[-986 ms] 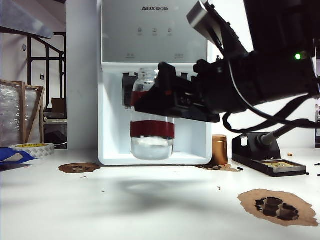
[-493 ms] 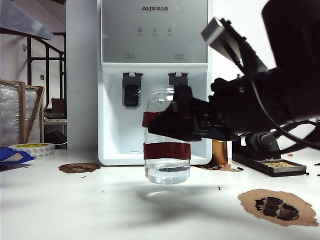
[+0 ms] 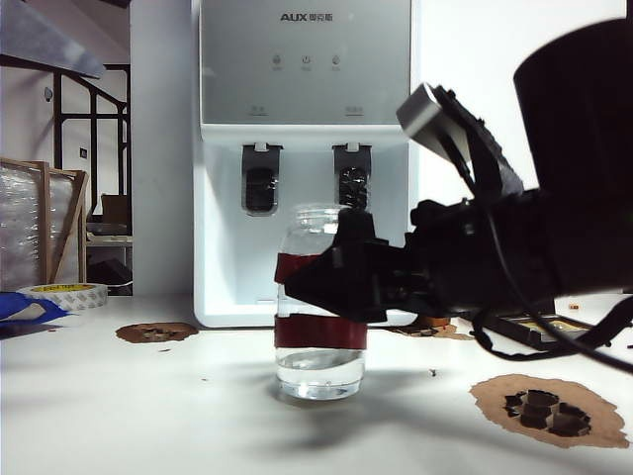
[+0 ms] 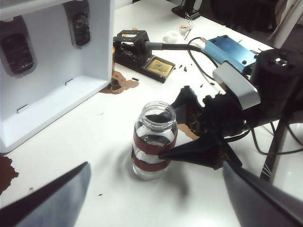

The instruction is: Pick up the water bottle with two loops of red belts, then reach the front water dispenser and gently press the gray-black baffle horizontally to get a little water.

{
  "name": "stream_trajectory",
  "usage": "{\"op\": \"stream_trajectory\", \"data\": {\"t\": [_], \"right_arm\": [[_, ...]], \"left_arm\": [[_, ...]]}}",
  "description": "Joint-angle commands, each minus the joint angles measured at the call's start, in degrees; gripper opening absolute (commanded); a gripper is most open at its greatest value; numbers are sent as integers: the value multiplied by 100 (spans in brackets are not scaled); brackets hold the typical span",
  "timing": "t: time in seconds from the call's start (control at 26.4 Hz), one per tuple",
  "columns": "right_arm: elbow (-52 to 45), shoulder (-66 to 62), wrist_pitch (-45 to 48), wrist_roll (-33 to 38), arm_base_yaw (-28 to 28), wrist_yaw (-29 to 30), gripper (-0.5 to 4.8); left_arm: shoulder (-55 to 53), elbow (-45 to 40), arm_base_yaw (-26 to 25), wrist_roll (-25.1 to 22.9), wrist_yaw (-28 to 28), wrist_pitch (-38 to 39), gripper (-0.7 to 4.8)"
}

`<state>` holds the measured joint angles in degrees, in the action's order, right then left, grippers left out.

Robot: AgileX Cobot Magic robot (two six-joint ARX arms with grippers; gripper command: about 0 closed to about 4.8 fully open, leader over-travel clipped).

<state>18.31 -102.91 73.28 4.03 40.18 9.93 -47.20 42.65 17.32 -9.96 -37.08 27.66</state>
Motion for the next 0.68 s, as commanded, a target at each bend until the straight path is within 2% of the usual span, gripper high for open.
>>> {"op": "stream_trajectory", "data": {"t": [0.04, 0.3, 0.49, 0.68], "right_arm": [[13, -238, 280, 138, 22, 72, 88], [13, -365, 280, 118, 22, 192, 87], [48, -372, 533, -369, 20, -92, 88], [133, -369, 544, -367, 24, -212, 84]], "left_arm": [[-2, 28, 7, -20, -4, -44, 464], [-2, 28, 7, -105, 0, -79, 464], [-2, 28, 9, -105, -2, -72, 464], [-2, 28, 9, -105, -2, -61, 464]]}}
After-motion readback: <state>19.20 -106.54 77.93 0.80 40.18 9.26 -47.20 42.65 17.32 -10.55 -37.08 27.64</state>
